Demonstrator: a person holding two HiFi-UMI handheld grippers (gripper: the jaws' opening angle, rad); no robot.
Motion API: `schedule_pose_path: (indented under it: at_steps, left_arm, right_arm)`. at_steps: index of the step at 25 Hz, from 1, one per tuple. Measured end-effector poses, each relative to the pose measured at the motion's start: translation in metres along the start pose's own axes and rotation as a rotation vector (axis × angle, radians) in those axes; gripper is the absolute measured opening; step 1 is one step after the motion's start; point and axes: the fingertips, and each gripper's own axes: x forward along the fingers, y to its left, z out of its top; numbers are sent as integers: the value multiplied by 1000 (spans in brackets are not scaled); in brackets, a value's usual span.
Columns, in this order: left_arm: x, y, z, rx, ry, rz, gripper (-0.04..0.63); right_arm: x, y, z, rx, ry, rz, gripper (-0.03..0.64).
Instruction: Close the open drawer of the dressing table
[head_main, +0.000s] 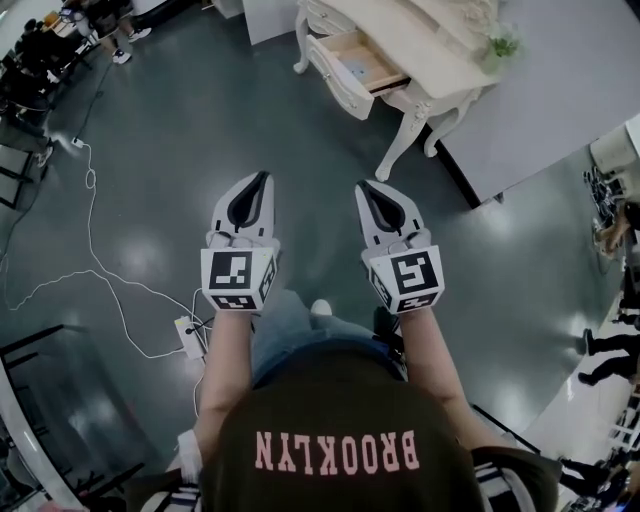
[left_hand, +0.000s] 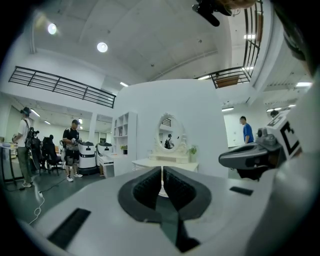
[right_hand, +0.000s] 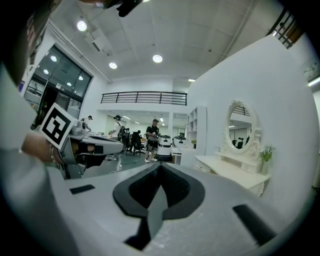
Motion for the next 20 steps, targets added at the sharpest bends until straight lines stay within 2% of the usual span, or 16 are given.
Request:
schedule_pose_path:
  at_steps: [8, 20]
  left_arm:
    - [59, 34, -5, -16, 10, -3, 11]
    - [176, 116, 8, -14, -1, -124, 11]
  right_arm:
    - [52, -32, -8, 21, 24, -32, -3]
    - [163, -72, 4, 47, 45, -168, -3]
